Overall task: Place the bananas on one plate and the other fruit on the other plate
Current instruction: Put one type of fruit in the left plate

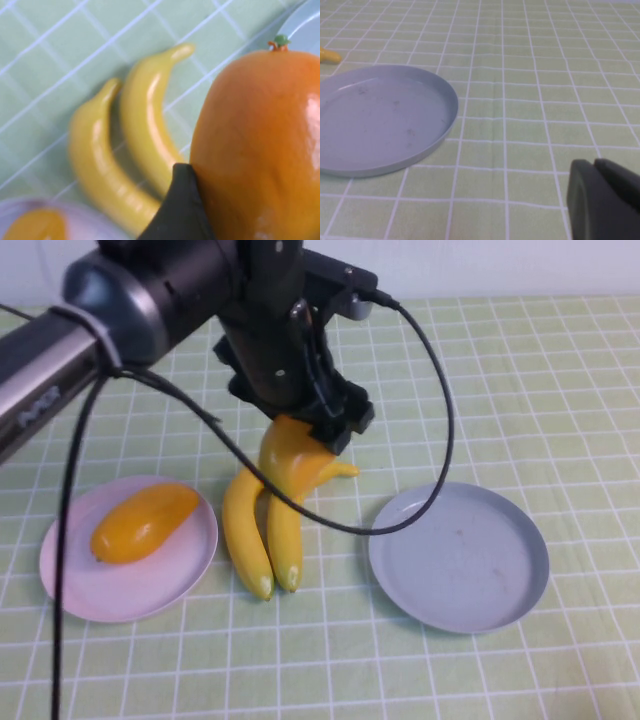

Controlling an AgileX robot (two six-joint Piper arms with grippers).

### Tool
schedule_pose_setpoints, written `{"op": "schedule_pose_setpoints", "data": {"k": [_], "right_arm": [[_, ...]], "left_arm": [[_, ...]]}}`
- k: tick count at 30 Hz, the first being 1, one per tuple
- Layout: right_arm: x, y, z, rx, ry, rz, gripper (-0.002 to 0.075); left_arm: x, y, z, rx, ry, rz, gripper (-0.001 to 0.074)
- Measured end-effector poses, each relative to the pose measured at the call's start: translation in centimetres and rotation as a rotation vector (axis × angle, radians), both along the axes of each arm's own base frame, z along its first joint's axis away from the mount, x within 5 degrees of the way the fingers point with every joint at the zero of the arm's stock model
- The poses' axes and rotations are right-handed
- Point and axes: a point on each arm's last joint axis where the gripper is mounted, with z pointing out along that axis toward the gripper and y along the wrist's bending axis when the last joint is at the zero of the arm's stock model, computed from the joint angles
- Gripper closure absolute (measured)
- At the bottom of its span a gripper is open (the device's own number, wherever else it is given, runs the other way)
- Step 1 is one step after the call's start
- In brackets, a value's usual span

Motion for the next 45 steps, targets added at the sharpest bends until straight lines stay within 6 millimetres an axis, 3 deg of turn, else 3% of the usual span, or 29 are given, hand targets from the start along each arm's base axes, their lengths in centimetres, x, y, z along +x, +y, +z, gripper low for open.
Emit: {"op": "schedule_pose_setpoints", "data": {"k": [5, 10, 13, 17, 22, 30, 35, 41, 45], "right_arm": [[0.0, 0.0, 0.0, 0.000, 0.000, 0.000, 0.0741], [0.0, 0.0, 0.0, 0.000, 0.000, 0.000, 0.0741], [0.0, 0.0, 0.0, 0.000, 0.000, 0.000, 0.0741], [0.0, 0.0, 0.0, 0.000, 0.000, 0.000, 0.0741], [0.0, 0.0, 0.0, 0.000, 0.000, 0.000, 0.0741], [0.0, 0.0, 0.0, 0.000, 0.000, 0.000, 0.0741], [0.0, 0.0, 0.0, 0.000, 0.000, 0.000, 0.0741], [0.0, 0.0, 0.0, 0.001, 0.000, 0.000, 0.0741], [0.0, 0.0, 0.0, 0.001, 0.000, 0.000, 0.0741]], "left_arm": [[-3.5, 4.0, 1.0, 0.141, -0.047, 0.003, 0.0208], [-6.6, 7.5, -1.1, 0.249, 0.021, 0.035, 0.0208], [-6.7, 9.1, -3.0, 0.282, 0.080, 0.076, 0.0208], [-5.5, 10.9, -5.1, 0.276, 0.087, 0.133, 0.0208], [-3.5, 11.6, -7.4, 0.278, 0.099, 0.160, 0.0208], [-2.4, 11.2, -10.0, 0.318, 0.141, 0.136, 0.0184], [-2.2, 11.6, -9.9, 0.355, 0.114, 0.154, 0.0073], [-2.2, 11.8, -9.7, 0.367, 0.103, 0.182, 0.0067], [-2.6, 11.6, -7.8, 0.291, 0.099, 0.241, 0.0068]]}}
